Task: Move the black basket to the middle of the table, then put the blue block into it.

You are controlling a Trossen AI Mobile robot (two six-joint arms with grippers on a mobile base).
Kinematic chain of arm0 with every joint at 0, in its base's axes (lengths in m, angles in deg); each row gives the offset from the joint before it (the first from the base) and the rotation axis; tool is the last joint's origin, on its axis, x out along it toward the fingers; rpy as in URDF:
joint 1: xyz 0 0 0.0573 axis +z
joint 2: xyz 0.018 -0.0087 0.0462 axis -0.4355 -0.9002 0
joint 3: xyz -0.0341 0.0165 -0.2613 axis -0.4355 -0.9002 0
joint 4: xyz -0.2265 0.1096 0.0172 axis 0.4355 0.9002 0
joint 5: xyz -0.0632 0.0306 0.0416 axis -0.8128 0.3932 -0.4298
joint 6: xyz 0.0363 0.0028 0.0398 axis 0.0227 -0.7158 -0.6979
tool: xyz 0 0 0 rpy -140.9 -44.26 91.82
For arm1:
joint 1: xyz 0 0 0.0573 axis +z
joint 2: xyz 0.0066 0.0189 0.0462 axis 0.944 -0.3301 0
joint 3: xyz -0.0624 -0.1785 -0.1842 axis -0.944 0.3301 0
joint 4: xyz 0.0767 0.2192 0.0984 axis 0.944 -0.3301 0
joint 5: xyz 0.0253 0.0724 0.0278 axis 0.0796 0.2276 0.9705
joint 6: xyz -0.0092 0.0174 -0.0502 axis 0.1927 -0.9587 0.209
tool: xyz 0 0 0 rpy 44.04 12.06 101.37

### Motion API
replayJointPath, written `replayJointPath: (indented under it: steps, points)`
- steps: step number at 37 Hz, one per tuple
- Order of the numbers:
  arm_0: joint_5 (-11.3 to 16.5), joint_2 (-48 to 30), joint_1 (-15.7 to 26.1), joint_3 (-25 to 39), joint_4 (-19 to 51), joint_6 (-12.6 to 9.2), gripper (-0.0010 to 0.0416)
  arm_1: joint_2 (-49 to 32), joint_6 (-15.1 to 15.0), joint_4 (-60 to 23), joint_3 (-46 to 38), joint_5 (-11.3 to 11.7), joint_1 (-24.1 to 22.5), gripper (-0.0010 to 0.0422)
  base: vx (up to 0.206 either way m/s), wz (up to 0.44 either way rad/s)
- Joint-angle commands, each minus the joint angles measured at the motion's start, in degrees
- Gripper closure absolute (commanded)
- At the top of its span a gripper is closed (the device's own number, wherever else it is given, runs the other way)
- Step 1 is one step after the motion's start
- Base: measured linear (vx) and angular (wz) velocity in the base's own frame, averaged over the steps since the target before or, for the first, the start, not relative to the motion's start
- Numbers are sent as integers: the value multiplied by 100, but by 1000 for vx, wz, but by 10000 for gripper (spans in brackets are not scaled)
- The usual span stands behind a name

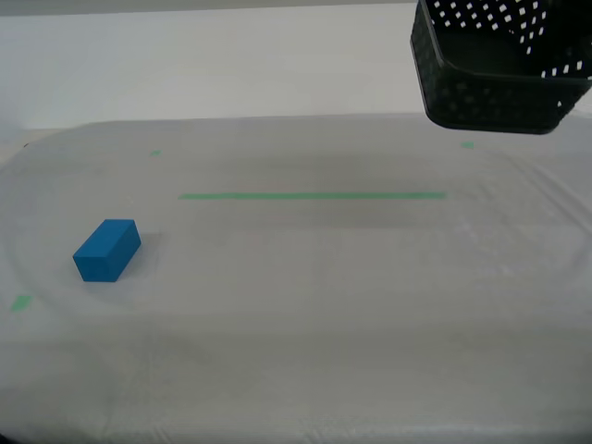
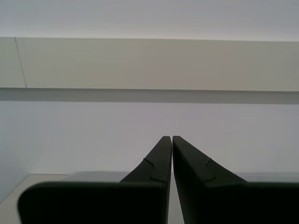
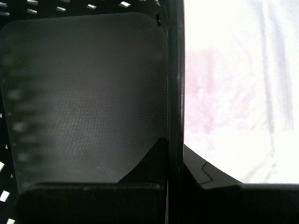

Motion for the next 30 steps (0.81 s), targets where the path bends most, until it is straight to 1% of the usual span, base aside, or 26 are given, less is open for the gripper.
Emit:
replayJointPath:
  steps: [1, 5, 10, 14, 17, 20, 24, 30]
  points:
    - [17, 9, 192, 223, 48, -87, 407, 2, -11, 33, -2, 4, -2, 412, 0, 0]
    - [17, 9, 457, 474, 85, -273, 407, 2, -9, 33, -2, 4, -2, 412, 0, 0]
    - [15, 9, 796, 789, 195, -555, 407, 2, -9, 33, -2, 2, -2, 412, 0, 0]
    - [15, 9, 1038, 997, 275, -876, 407, 2, -9, 33, -2, 4, -2, 412, 0, 0]
    - [15, 2, 1191, 1099, 326, -1078, 407, 0, -9, 33, -2, 4, 0, 412, 0, 0]
    - [13, 2, 1314, 1167, 328, -1193, 407, 2, -9, 33, -2, 4, 0, 412, 0, 0]
    - [15, 2, 1364, 1193, 330, -1401, 407, 2, -9, 33, -2, 4, 0, 412, 0, 0]
    - [20, -13, 1364, 1193, 385, -1499, 407, 2, -9, 33, -2, 4, 0, 412, 0, 0]
